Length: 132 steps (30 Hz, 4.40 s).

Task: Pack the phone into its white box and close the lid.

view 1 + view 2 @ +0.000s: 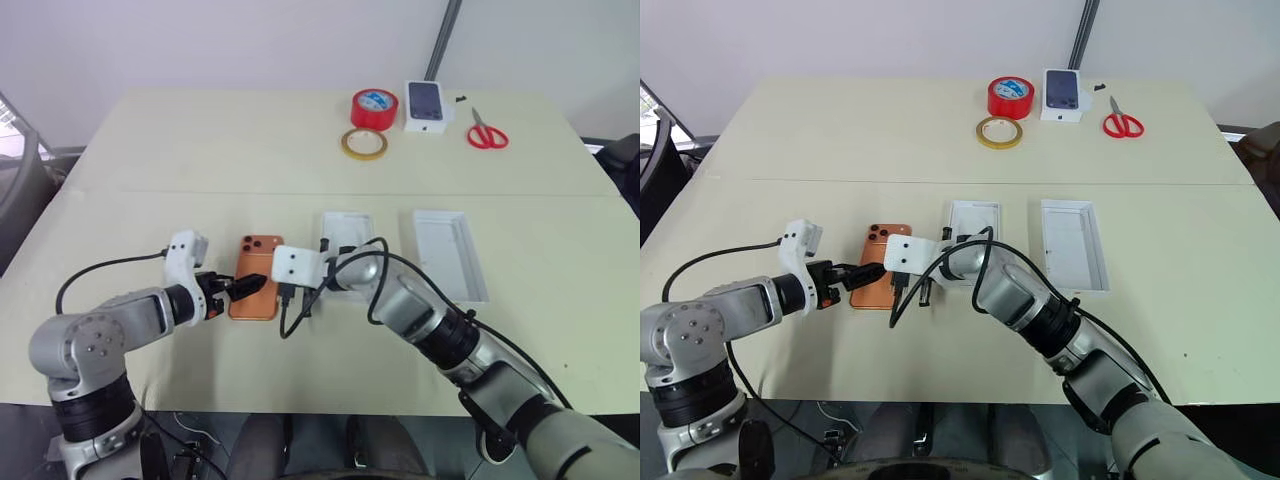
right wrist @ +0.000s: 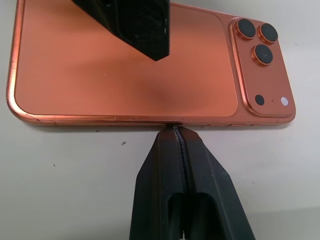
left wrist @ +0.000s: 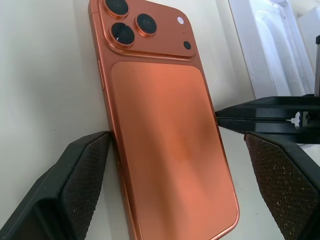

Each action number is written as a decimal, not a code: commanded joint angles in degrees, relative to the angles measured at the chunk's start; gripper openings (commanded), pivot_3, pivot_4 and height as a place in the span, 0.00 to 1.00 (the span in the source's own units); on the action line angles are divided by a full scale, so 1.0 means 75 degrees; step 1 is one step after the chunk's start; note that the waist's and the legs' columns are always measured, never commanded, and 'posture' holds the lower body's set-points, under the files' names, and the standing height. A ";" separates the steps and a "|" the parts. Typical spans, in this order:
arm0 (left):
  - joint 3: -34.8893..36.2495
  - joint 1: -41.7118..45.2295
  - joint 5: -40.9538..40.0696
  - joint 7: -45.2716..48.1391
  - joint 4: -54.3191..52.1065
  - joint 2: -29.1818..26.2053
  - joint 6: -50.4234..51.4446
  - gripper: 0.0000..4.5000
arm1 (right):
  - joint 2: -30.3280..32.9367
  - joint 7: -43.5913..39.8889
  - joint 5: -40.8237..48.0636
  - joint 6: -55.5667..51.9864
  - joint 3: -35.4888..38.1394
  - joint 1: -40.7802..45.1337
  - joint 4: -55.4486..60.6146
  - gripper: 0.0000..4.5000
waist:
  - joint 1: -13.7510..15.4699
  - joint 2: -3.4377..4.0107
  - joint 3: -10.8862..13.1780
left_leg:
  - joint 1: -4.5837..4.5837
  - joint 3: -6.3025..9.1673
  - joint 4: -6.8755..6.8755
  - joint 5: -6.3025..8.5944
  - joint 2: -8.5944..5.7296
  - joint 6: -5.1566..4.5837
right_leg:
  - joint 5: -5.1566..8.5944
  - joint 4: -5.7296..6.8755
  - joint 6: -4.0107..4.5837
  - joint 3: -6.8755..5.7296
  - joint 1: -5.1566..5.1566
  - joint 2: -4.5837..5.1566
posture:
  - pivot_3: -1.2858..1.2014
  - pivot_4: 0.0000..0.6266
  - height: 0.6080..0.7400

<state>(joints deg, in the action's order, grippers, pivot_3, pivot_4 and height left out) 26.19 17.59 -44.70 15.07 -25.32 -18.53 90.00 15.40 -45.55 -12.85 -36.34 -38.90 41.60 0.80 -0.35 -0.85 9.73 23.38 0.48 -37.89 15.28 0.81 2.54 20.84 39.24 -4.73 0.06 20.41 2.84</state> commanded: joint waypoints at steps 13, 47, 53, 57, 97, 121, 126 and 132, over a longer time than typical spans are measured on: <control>0.0193 0.0312 -0.1505 -0.0691 0.0665 0.0222 0.0333 1.00 | -0.0129 0.0012 -0.0135 0.0071 0.0034 -0.0114 0.0108 0.01 | -0.0072 -0.0002 -0.0001 | 0.0001 0.0001 0.0002 -0.0001 0.0006 0.0003 | 0.0000 0.0000 0.0000 0.0000 0.0006 -0.0006 | 0.52 0.24 1.00; 0.2306 0.0303 -0.2608 -0.2127 0.1617 0.0911 0.0333 0.00 | 0.0000 0.0046 -0.0040 -0.0006 0.0374 -0.0048 0.0570 0.00 | -0.0085 -0.0015 -0.0006 | 0.0002 0.0001 0.0012 -0.0003 0.0009 0.0009 | 0.0000 -0.0006 0.0000 0.0001 0.0011 -0.0007 | 0.52 0.24 1.00; 0.2716 0.0816 -0.3609 -0.2784 0.1623 0.1134 0.0162 0.00 | 0.0468 -0.0074 0.0780 -0.0126 0.1861 -0.0430 0.1951 0.00 | -0.0057 -0.0024 0.0000 | 0.0007 0.0001 0.0016 -0.0003 0.0010 0.0010 | 0.0000 -0.0008 0.0000 0.0001 0.0017 -0.0007 | 0.52 0.24 1.00; 0.2353 0.1279 -0.4450 -0.3640 0.1710 0.1474 -0.0182 0.00 | 0.1540 -0.0612 0.1406 0.0104 0.2920 -0.1036 0.2780 0.00 | 0.0048 -0.0040 0.0008 | 0.0015 0.0002 0.0011 -0.0002 0.0004 0.0009 | -0.0001 -0.0016 -0.0002 -0.0001 0.0012 -0.0002 | 0.52 0.24 1.00; -0.0671 0.2926 -0.3957 -0.3725 0.3568 0.1772 -0.1145 0.84 | 0.4022 -0.0075 0.2594 -0.0184 0.4972 -0.2982 0.3477 0.00 | 0.0103 -0.0045 0.0018 | 0.0016 -0.0003 0.0003 -0.0008 0.0012 0.0017 | -0.0001 -0.0024 -0.0003 0.0005 0.0005 -0.0022 | 0.52 0.24 1.00; -0.5609 0.2737 0.1735 0.0539 0.3072 -0.0931 -0.4732 0.01 | 0.3360 0.0646 0.0633 -0.0482 0.2466 -0.1482 0.1922 0.00 | 0.0090 -0.0037 0.0021 | 0.0017 -0.0003 0.0008 -0.0009 0.0008 0.0016 | 0.0000 -0.0025 -0.0002 0.0006 0.0009 -0.0021 | 0.52 0.24 1.00; -0.6505 0.2972 0.2747 0.1282 0.3415 -0.0841 -0.5187 0.01 | 0.2960 0.0658 0.0432 -0.0566 0.2151 -0.1356 0.1692 0.00 | 0.0086 -0.0036 0.0021 | 0.0018 -0.0003 0.0010 -0.0008 0.0008 0.0014 | 0.0000 -0.0025 -0.0002 0.0007 0.0011 -0.0022 | 0.52 0.24 1.00; -0.6760 0.3192 0.2938 0.2047 0.3608 -0.0107 -0.5081 0.01 | 0.2967 0.0490 0.0277 -0.0527 0.2032 -0.1494 0.1874 0.00 | 0.0141 -0.0035 0.0020 | 0.0018 -0.0003 0.0002 -0.0006 0.0007 0.0008 | 0.0000 -0.0023 -0.0002 0.0006 0.0007 -0.0019 | 0.52 0.24 1.00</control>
<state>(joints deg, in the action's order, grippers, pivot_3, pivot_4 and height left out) -22.13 40.68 -22.18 27.57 2.61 -22.28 51.93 37.76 -41.33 -10.69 -40.92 -24.03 30.00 12.51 0.71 -1.11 9.88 23.52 0.46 -37.88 15.25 0.85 2.58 20.84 39.07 -4.74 0.11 20.46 2.71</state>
